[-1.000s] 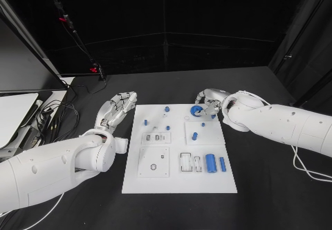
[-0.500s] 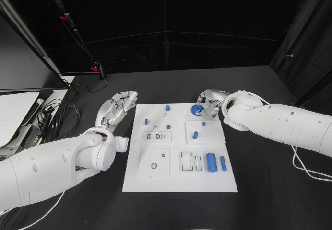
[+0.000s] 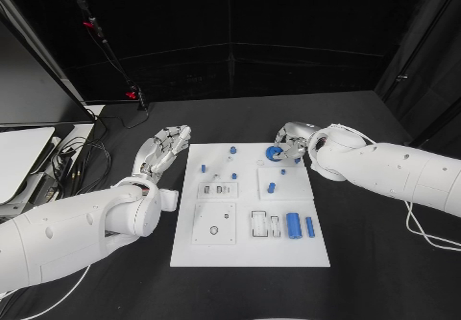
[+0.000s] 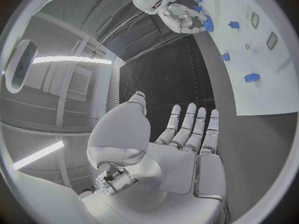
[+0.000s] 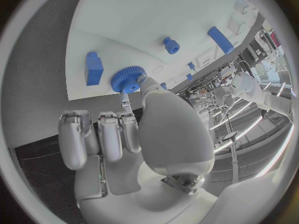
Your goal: Assemble the parts on the task board
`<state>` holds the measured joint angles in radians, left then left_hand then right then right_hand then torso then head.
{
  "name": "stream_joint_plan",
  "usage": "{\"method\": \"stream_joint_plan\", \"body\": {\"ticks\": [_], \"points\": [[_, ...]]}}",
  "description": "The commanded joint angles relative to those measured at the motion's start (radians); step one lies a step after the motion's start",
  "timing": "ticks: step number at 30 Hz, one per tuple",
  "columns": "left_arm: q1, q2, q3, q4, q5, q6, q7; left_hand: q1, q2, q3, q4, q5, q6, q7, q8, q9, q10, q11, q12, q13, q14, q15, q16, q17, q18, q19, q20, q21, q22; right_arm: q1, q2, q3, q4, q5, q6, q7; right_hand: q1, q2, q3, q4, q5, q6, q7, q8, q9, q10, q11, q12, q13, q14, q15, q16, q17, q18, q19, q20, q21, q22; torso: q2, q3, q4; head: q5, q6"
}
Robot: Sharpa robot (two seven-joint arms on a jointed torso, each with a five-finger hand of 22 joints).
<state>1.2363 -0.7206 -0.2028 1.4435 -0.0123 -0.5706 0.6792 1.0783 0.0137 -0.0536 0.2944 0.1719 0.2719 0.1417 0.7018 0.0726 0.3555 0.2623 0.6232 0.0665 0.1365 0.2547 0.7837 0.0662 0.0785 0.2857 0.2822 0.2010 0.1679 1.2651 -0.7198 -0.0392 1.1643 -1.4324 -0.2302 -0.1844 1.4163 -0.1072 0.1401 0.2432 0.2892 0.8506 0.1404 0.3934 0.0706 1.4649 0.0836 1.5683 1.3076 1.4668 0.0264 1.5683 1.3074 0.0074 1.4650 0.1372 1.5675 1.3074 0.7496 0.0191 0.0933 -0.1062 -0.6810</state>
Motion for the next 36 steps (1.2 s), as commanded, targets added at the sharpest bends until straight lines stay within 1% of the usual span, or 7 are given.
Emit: {"method": "stream_joint_plan", "body": {"ticks": [1,5,12,18,26,31,36], "points": [[0.001,0.000,0.001,0.001,-0.006,0.009,0.265,-0.003,0.010,0.002,-0.003,0.007,0.009,0.155,0.004,-0.001,0.004,0.000,0.007,-0.001,0.003,0.006,0.007,-0.001,0.017,0.003,0.004,0.004,0.002,-0.005,0.000,-0.004,0.003,-0.008,0.022,-0.022,0.014,0.016,0.015,-0.010,-0.006,0.032,-0.002,-0.025,-0.003,0.106,-0.007,0.003,0.263,0.104,-0.010,0.002,0.263,-0.007,0.106,-0.010,0.003,0.263,0.000,-0.0003,0.0009,0.001,-0.001],[0.001,0.000,0.001,0.001,-0.006,0.009,0.265,-0.003,0.010,0.002,-0.003,0.007,0.009,0.155,0.004,-0.001,0.004,0.000,0.007,-0.001,0.003,0.006,0.007,-0.001,0.017,0.003,0.004,0.004,0.002,-0.005,0.000,-0.004,0.004,-0.008,-0.006,-0.009,0.029,0.027,0.031,-0.025,-0.006,0.070,-0.005,-0.045,-0.003,0.106,-0.010,0.003,0.263,0.104,-0.012,0.002,0.263,-0.007,0.106,-0.011,0.003,0.263,0.000,0.0001,0.0014,0.002,-0.001],[0.001,-0.001,0.001,0.002,-0.006,0.009,0.264,-0.003,0.010,0.002,-0.003,0.007,0.009,0.155,0.004,-0.001,0.004,0.000,0.007,-0.001,0.003,0.006,0.007,-0.001,0.017,0.003,0.004,0.004,0.002,-0.006,-0.006,-0.004,0.018,0.031,-0.173,0.095,0.039,0.034,0.045,-0.040,-0.003,0.118,-0.003,-0.073,-0.002,0.106,-0.008,0.003,0.263,0.104,-0.013,0.002,0.263,-0.007,0.106,-0.013,0.003,0.263,0.000,0.0000,0.0010,0.009,0.005],[0.001,-0.003,0.001,0.002,-0.006,0.010,0.263,-0.003,0.010,0.002,-0.003,0.007,0.009,0.155,0.004,-0.001,0.004,0.000,0.007,-0.001,0.003,0.006,0.007,-0.001,0.017,0.003,0.004,0.004,0.002,-0.005,-0.015,-0.003,0.056,0.090,-0.276,0.166,0.041,0.034,0.050,-0.045,0.005,0.125,0.001,-0.087,-0.003,0.106,-0.005,0.003,0.263,0.104,-0.011,0.002,0.263,-0.007,0.106,-0.012,0.003,0.263,-0.001,-0.0014,-0.0007,0.020,0.009],[0.001,-0.002,0.001,0.001,-0.006,0.011,0.263,-0.002,0.011,0.001,-0.002,0.007,0.009,0.155,0.004,-0.001,0.004,0.000,0.007,-0.001,0.004,0.006,0.007,-0.001,0.017,0.002,0.004,0.004,0.002,0.000,0.009,-0.001,0.091,0.114,-0.291,0.191,0.033,0.041,0.052,-0.043,-0.009,0.132,0.006,-0.107,-0.004,0.106,-0.001,0.003,0.263,0.104,-0.008,0.002,0.263,-0.007,0.106,-0.009,0.003,0.263,0.001,0.0001,0.0017,0.026,0.015],[0.001,-0.001,0.001,0.000,-0.006,0.011,0.263,-0.002,0.011,0.001,-0.002,0.007,0.009,0.155,0.004,-0.001,0.004,0.000,0.007,-0.001,0.004,0.006,0.007,-0.001,0.017,0.002,0.004,0.004,0.002,0.003,0.051,-0.001,0.091,0.115,-0.263,0.183,0.039,0.042,0.056,-0.049,-0.008,0.136,0.007,-0.117,-0.004,0.106,0.000,0.003,0.263,0.104,-0.007,0.002,0.263,-0.007,0.106,-0.008,0.003,0.263,0.001,-0.0001,0.0053,0.040,0.015],[0.001,-0.001,0.001,0.000,-0.006,0.011,0.262,-0.002,0.011,0.001,-0.002,0.007,0.009,0.155,0.004,-0.001,0.004,0.000,0.007,-0.001,0.004,0.006,0.007,-0.001,0.017,0.002,0.004,0.004,0.002,0.003,0.093,-0.001,0.079,0.102,-0.225,0.156,0.042,0.045,0.058,-0.052,-0.008,0.137,0.008,-0.123,-0.004,0.106,0.002,0.003,0.263,0.104,-0.007,0.002,0.263,-0.007,0.106,-0.007,0.003,0.263,0.001,-0.0015,0.0014,0.055,0.010]]}}
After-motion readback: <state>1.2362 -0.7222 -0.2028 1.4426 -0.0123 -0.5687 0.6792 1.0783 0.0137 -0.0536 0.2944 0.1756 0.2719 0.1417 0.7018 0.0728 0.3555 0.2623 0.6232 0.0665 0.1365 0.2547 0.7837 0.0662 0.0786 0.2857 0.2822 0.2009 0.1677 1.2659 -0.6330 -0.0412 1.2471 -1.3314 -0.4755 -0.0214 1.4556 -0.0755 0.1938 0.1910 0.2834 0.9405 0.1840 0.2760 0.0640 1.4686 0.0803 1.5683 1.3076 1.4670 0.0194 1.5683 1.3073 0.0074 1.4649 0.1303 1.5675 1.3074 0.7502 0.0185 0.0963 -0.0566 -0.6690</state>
